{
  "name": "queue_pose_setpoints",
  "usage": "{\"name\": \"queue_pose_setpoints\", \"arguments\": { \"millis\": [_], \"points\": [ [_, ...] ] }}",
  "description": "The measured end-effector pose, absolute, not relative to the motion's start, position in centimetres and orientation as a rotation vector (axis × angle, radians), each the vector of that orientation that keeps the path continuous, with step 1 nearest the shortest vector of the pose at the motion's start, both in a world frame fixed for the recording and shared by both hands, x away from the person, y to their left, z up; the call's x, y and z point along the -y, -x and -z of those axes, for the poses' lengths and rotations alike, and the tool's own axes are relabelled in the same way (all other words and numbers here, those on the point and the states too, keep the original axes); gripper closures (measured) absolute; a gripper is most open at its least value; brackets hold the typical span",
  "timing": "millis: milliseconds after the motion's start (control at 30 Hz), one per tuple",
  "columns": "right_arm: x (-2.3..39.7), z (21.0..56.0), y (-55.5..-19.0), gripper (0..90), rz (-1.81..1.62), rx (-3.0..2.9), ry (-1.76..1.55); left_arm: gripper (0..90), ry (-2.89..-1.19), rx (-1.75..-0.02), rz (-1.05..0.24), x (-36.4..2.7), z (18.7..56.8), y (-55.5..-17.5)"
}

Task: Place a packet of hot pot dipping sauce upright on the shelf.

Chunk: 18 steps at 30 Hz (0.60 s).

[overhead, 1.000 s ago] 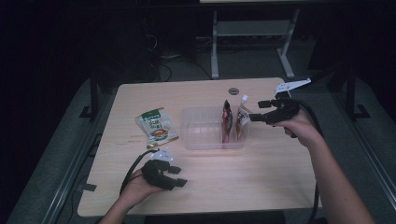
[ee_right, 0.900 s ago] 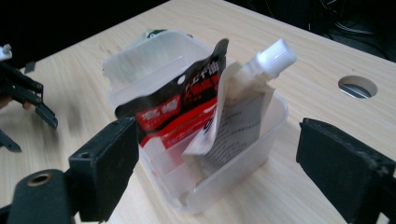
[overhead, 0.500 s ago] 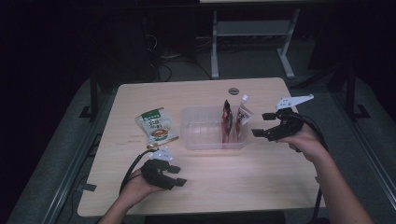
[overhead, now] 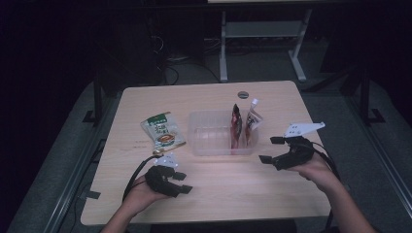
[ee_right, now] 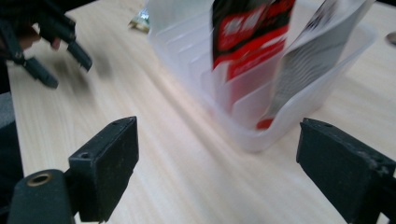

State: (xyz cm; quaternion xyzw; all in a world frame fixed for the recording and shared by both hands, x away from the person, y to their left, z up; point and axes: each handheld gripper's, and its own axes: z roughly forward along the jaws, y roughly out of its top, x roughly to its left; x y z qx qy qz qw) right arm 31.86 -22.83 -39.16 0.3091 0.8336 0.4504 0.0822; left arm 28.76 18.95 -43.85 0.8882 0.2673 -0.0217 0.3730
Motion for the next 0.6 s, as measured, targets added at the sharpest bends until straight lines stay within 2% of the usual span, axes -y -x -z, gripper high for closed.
{"name": "queue_pose_setpoints", "arguments": {
  "millis": [333, 600],
  "points": [
    [22.5, 42.6, -29.3, 12.9, -1.29, -2.52, -0.979, 40.0, -2.293, -0.695, 0.029, -19.7, 43.7, -28.9],
    [22.1, 43.5, -28.9, 12.9, -1.293, -2.555, -0.97, 39.7, -2.286, -0.725, -0.015, -20.6, 43.2, -29.1]
  ]
}}
